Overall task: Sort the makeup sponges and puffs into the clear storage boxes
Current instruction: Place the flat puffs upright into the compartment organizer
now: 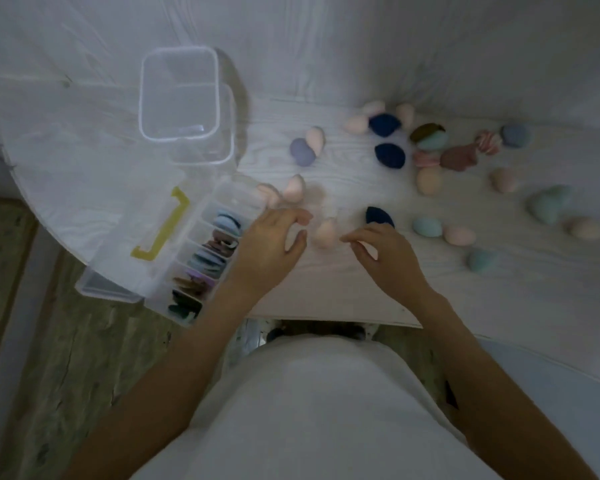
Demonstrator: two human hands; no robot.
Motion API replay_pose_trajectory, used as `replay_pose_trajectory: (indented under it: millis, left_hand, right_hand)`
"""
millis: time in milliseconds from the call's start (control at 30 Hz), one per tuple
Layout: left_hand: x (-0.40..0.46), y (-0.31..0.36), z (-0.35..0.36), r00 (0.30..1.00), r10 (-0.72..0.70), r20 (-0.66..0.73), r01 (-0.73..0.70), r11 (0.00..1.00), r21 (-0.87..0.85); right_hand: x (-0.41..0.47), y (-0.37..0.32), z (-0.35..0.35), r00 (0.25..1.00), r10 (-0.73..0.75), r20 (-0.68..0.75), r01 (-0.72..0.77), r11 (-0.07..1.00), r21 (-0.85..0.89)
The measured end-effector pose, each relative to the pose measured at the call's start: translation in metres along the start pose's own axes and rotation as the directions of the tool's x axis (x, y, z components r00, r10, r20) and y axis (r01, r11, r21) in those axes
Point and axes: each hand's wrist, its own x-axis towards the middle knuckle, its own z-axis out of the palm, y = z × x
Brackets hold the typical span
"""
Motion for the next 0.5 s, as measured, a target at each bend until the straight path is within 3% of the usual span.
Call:
replay_pose_trajectory:
  millis: [133,233,367,500]
  left_hand:
    - [0.061,0.04,0.064,0.976,0.01,0.219,-0.009,1.0,-0.008]
    - [0.098,0.067,0.113,0.916,-0.093,0.39,0.03,0.986,0.164]
    - [0.124,0.089,0.162,0.91,-0.178,0.374,0.034,0.932,0.361]
    - [0.126,0.089,0.181,0.89,-0.308,0.337,0.126,0.875,0.468]
  right_hand:
    - [-0.009,0.067,-0.056,0.981,0.164,-0.101,-0.173,0.981,-0.085]
    - [0.001,0.126,-0.098,0.956,0.23,-0.183,-0.261,0.951,-0.167]
    - [0.037,0.215,-0.145,0.928,0.307,-0.209,-0.356,0.896,-0.265]
    - [0.082,0.27,-0.167,0.94,0.323,-0.111,-0.342,0.878,-0.335]
